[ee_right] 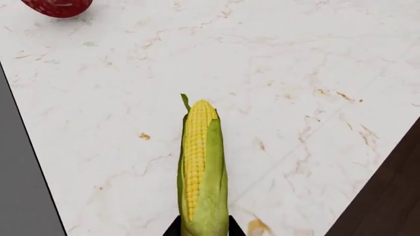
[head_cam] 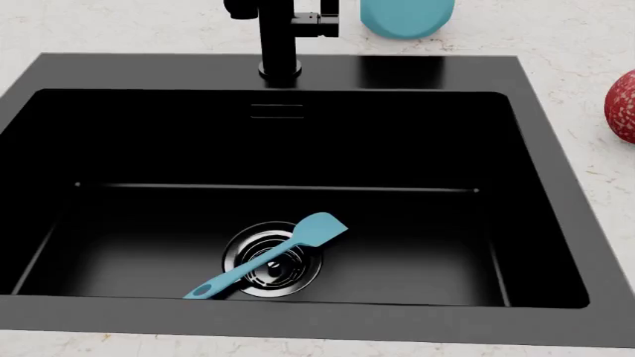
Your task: Pick the corn from the counter and place it in the sink
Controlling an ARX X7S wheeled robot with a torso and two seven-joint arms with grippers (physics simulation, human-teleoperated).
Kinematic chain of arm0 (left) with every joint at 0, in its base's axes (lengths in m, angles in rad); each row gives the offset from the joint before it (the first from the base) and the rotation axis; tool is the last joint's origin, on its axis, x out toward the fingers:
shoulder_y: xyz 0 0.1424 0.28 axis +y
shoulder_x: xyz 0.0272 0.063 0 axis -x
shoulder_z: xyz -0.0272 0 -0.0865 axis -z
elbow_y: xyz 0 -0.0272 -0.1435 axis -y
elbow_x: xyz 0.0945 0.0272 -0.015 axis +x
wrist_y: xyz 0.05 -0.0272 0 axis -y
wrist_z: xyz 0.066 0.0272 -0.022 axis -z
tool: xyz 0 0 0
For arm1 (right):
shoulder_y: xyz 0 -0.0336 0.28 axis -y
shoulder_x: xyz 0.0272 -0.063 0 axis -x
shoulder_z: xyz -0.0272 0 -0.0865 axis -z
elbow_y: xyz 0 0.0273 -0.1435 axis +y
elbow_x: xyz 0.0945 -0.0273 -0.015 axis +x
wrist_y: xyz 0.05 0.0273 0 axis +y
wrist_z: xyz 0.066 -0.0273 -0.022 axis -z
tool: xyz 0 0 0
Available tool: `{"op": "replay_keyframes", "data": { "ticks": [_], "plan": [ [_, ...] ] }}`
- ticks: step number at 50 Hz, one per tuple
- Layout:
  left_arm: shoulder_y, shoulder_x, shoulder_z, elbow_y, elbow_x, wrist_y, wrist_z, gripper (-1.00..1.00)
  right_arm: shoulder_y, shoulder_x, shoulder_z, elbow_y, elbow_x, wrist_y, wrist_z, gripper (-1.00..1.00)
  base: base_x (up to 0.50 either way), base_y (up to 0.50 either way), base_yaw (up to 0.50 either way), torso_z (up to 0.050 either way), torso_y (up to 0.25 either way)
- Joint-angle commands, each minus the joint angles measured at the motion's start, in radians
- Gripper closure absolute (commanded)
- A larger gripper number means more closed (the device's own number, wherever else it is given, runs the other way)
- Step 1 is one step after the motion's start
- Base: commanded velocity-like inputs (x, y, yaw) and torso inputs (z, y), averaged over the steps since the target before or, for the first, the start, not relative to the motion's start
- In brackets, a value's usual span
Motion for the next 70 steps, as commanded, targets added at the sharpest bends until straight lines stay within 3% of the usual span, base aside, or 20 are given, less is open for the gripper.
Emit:
{"op": "replay_keyframes", "data": {
  "ticks": [1,9,23,35,42,57,70],
  "plan": [
    [0.016,-0.003,-0.001,-0.034,0.002,0.045,0.007,-1.00,0.036,0.025,-0.018,-0.028,-0.024,0.007,0.002,1.00,0.00,0.00,0.00,0.000,0.000],
    [0.006,0.002,0.001,0.001,-0.005,0.001,-0.007,-1.00,0.242,0.056,-0.148,-0.061,-0.005,0.060,-0.032,1.00,0.00,0.00,0.00,0.000,0.000],
    [0.043,-0.004,0.018,-0.101,0.010,0.143,0.018,-1.00,0.569,-0.013,-0.349,-0.054,-0.018,0.134,-0.134,1.00,0.00,0.00,0.00,0.000,0.000],
    [0.049,-0.013,0.019,-0.104,0.007,0.159,0.025,-1.00,0.773,-0.136,-0.534,0.071,-0.166,0.177,-0.293,1.00,0.00,0.00,0.00,0.000,0.000],
    [0.053,-0.009,0.023,-0.095,0.002,0.159,0.024,-1.00,0.821,-0.179,-0.611,0.159,-0.277,0.132,-0.441,1.00,0.00,0.00,0.00,0.000,0.000],
    [0.051,-0.009,0.034,-0.096,0.000,0.159,0.018,-1.00,0.960,-0.319,-0.770,0.339,-0.386,0.139,-0.594,1.00,0.00,0.00,0.00,0.000,0.001],
    [0.055,-0.009,0.037,-0.107,-0.003,0.171,0.018,-1.00,1.206,-0.449,-0.998,0.657,-0.518,0.204,-0.863,1.00,0.00,0.00,0.00,0.000,0.000]
  ]
}}
